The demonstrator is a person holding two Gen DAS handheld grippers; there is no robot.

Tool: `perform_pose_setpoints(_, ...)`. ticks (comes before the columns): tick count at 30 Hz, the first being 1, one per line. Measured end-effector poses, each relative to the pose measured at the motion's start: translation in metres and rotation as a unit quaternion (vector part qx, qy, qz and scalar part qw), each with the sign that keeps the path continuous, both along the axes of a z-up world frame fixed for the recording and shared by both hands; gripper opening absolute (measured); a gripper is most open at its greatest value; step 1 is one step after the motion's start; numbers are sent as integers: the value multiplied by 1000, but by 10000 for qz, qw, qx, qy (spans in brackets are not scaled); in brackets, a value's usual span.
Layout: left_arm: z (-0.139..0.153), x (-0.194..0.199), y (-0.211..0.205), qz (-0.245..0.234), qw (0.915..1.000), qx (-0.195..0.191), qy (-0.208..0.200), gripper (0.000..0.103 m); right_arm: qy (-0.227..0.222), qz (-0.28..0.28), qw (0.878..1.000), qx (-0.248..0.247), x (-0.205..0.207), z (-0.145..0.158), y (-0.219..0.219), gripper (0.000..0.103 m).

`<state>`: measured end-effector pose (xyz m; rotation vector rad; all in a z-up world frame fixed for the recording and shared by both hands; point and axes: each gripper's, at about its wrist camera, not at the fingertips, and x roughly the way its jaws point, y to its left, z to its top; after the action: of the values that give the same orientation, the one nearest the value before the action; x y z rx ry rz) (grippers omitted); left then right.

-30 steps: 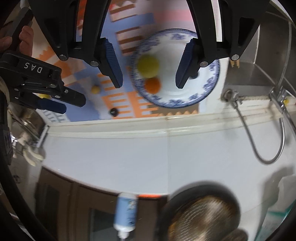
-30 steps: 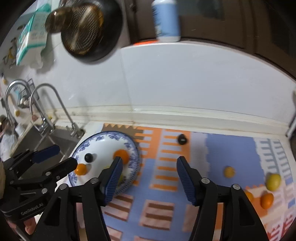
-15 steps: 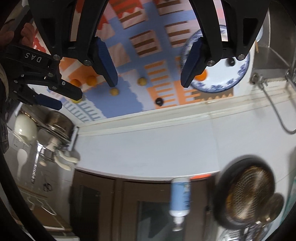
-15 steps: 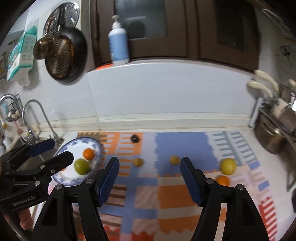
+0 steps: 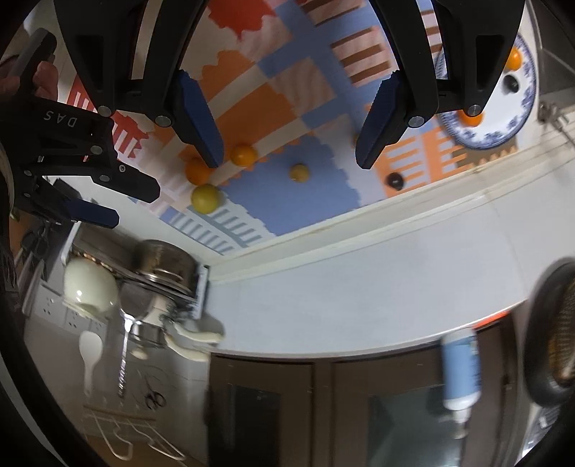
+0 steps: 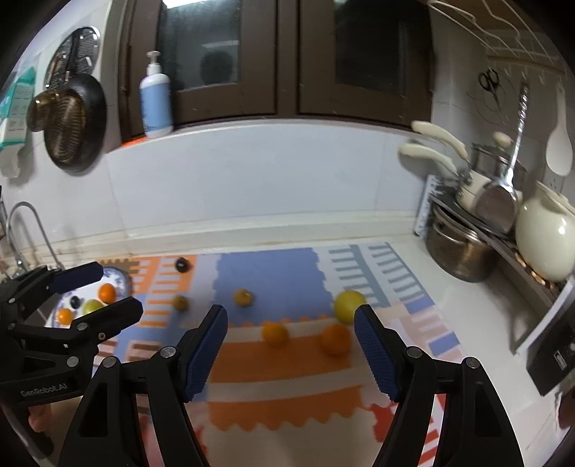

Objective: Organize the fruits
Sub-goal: 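Move both tools back to the oranges on the mat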

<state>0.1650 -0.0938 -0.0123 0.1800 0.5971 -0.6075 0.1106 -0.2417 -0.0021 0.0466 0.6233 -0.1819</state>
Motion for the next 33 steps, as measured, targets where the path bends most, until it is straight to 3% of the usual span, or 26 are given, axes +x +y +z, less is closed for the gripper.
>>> perform_pose_setpoints(12, -47, 25, -59, -700, 9969, 345, 30, 74, 341, -29, 9993, -157, 9, -44, -47, 73)
perform_pose_setpoints(19, -81, 51, -83, -941, 9930, 498, 515, 64, 673, 267, 9973, -93, 33, -72, -64, 73)
perform_pose_setpoints(26, -106, 71, -99, -999, 9890, 588, 913, 55, 1188, 494, 9915, 186, 58, -109, -76, 60)
perform_pose_setpoints(33, -117, 81, -109, -1080, 9858, 673, 1094, 46, 1345, 592, 9881, 463, 71, -126, -85, 54)
